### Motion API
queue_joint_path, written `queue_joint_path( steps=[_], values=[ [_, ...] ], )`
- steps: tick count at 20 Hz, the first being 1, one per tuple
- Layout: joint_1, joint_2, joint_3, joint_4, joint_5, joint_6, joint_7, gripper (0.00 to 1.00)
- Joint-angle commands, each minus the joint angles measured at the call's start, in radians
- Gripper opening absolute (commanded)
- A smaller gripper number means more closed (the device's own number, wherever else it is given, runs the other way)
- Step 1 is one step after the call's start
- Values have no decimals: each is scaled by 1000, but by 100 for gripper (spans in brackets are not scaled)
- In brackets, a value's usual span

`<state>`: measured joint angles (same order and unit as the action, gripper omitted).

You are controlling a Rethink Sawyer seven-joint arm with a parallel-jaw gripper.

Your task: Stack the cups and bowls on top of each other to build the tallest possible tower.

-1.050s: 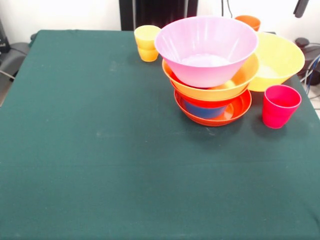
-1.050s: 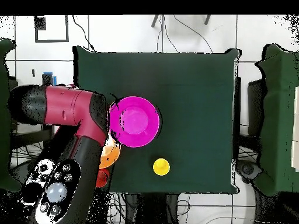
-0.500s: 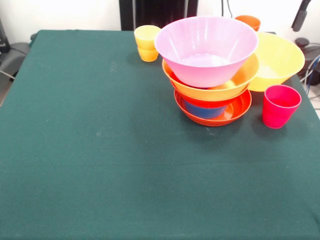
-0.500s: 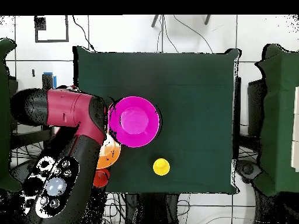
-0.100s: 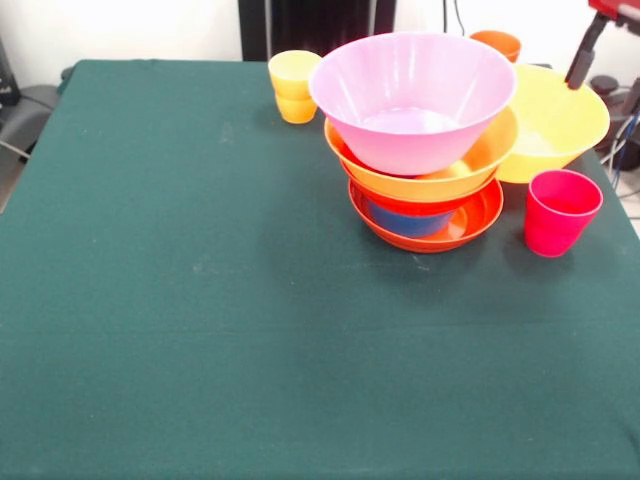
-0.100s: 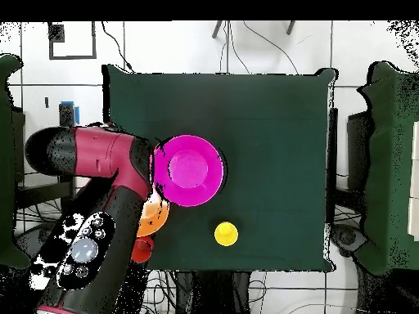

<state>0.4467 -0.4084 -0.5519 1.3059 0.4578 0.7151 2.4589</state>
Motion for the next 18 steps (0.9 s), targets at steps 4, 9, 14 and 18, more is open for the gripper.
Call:
queue_joint_path(
  steps=[4, 9, 14, 18],
  values=[
    [17, 89, 112, 79, 9, -101, 204, 100],
    [20, 103, 115, 79, 24, -107, 217, 100],
    [21, 113, 128, 81, 44, -100, 224, 100],
    [38, 138, 122, 81, 62, -81, 243, 100]
  ],
)
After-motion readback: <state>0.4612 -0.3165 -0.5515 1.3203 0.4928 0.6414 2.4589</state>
